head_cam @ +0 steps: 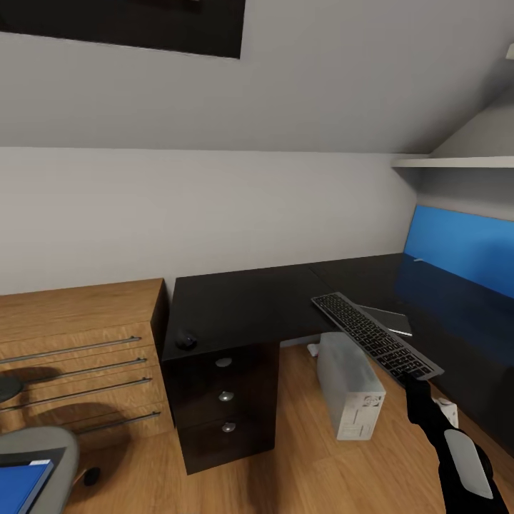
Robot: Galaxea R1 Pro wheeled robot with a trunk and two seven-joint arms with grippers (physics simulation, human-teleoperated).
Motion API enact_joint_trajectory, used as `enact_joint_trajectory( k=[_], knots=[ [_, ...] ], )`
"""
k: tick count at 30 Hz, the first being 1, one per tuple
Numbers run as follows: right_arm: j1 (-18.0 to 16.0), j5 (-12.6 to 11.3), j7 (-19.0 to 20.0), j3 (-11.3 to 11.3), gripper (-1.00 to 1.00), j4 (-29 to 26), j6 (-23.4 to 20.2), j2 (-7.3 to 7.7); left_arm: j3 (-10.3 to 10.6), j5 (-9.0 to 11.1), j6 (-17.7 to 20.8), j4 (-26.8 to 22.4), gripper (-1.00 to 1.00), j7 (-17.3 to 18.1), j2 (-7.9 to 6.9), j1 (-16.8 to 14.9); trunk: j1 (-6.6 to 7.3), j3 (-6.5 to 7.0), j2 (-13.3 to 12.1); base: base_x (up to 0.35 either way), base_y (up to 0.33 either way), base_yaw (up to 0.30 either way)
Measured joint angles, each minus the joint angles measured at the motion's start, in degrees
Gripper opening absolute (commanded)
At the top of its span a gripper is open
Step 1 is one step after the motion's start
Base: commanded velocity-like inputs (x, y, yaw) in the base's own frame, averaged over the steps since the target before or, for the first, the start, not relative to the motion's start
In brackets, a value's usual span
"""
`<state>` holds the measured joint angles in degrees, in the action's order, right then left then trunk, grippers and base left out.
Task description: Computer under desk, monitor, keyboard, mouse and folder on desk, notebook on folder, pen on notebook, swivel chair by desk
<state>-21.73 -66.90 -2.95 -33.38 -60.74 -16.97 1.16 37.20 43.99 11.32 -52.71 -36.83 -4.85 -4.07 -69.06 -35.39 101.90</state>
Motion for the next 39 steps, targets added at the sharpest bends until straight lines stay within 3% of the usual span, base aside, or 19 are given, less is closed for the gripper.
enact_joint_trajectory(
  k=[15, 26, 34, 39],
  knots=[
    [0.0, -0.2, 0.1, 0.2, -1.00, -4.0, 0.0, -0.73, 0.0, 0.0, 0.0, 0.7, 1.00, 0.0, 0.07, 0.0, 0.00, 0.00, 0.0, 0.000, 0.000, 0.000],
    [0.1, 0.2, 2.9, 0.4, -1.00, -4.1, 0.2, -3.85, 0.0, 0.0, 0.0, 0.9, 1.00, 0.0, 0.09, 0.0, 0.00, 0.00, 0.0, 0.000, 0.000, 0.000],
    [0.3, 0.5, 5.9, 2.0, -1.00, -5.3, 0.4, -6.64, 0.0, 0.0, 0.0, 1.1, 1.00, 0.0, 0.17, 0.0, 0.00, 0.00, 0.0, 0.000, 0.000, 0.000],
    [0.3, 2.6, 6.3, 2.3, -1.00, -6.4, 0.4, -8.22, 0.0, 0.0, 0.0, 1.3, 1.00, 0.0, 0.18, 0.0, 0.00, 0.00, 0.0, 0.000, 0.000, 0.000]
  ],
)
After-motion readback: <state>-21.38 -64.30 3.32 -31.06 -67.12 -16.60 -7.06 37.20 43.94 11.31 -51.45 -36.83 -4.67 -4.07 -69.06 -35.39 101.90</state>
